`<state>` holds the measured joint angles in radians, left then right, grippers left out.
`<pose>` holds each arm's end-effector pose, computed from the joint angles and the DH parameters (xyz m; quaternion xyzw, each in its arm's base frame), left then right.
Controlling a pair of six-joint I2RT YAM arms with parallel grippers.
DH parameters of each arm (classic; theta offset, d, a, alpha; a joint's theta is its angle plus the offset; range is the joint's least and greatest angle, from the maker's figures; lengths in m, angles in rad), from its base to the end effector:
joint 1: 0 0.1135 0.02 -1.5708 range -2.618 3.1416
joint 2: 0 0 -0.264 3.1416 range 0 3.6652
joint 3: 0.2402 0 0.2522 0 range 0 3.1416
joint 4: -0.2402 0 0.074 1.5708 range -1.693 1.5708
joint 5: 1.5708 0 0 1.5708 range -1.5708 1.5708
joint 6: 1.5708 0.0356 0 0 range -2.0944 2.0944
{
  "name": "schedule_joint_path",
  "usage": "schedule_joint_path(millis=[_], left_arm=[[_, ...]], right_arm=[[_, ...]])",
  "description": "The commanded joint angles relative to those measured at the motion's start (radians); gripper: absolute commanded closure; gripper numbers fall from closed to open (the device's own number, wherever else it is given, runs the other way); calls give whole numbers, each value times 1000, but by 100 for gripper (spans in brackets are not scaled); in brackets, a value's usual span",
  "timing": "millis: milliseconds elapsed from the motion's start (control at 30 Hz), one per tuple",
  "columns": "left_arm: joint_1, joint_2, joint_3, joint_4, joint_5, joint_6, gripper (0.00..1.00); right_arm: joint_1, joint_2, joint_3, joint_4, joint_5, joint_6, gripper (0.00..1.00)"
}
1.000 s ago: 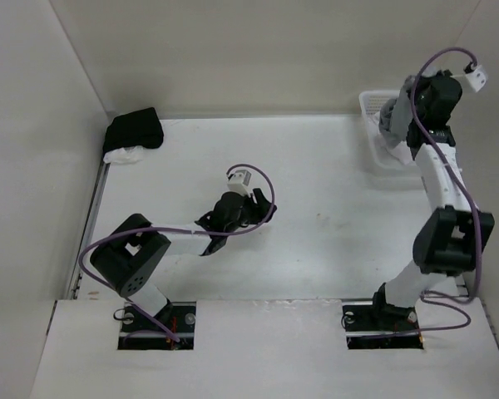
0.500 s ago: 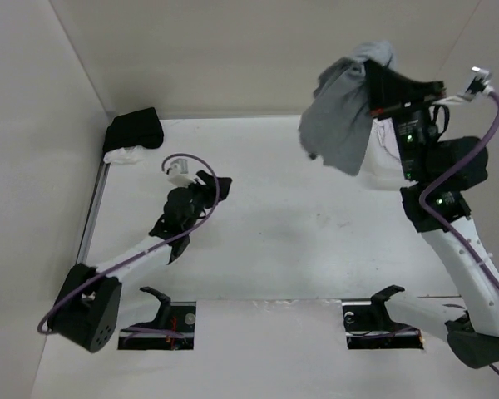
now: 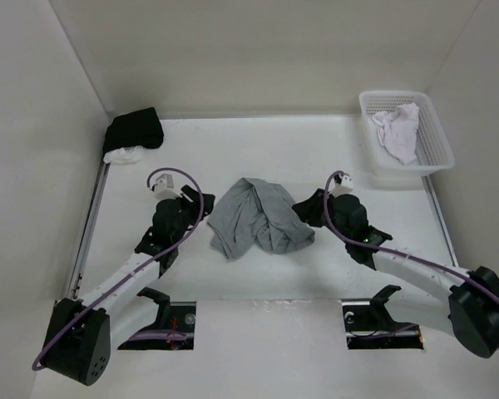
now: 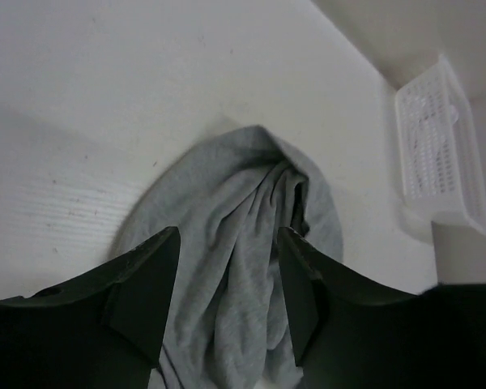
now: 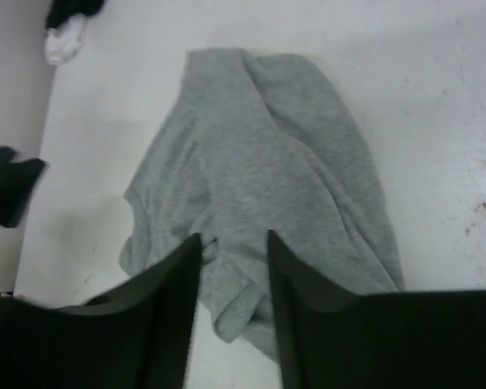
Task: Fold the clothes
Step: Move the tank top to the center of the board, then flatten the tank top out
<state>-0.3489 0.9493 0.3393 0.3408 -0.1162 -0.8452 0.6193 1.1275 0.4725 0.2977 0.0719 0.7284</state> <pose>0.1958 -0.0668 0.2079 -0.2292 0.7613 -0.3018 0.5261 0.1971 0.1373 0.2120 0.0652 0.8186 0.3325 0.4637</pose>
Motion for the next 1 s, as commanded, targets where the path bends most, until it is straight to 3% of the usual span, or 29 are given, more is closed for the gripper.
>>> schedule_joint_path(millis=[0,67,133,200,267,500,800,967], left_arm=[[-64,9,9,-60,10,58,52],[-150,35,44,-72,6,86,55],[-256,81,90,-74,1,101,55],[-357,149,137,-68,-13,110,54],[-437,233,190,-51,-48,98,51],[-633,442,375,-91,-65,-84,49],[-655,551,383,-100,-114,-394,48],[-658,644,414,-36,-91,-459,47]], right_arm=[[30,-92,48,-39,55,-3,73],[43,-107,37,-179,139,6,83],[47,-126,15,-247,228,34,81],[53,-120,-5,-273,301,46,63],[56,-100,-11,-273,333,54,56],[21,-162,-78,-180,339,72,57],[-8,-282,-150,-154,310,78,57],[-3,-305,-182,-112,284,86,56]])
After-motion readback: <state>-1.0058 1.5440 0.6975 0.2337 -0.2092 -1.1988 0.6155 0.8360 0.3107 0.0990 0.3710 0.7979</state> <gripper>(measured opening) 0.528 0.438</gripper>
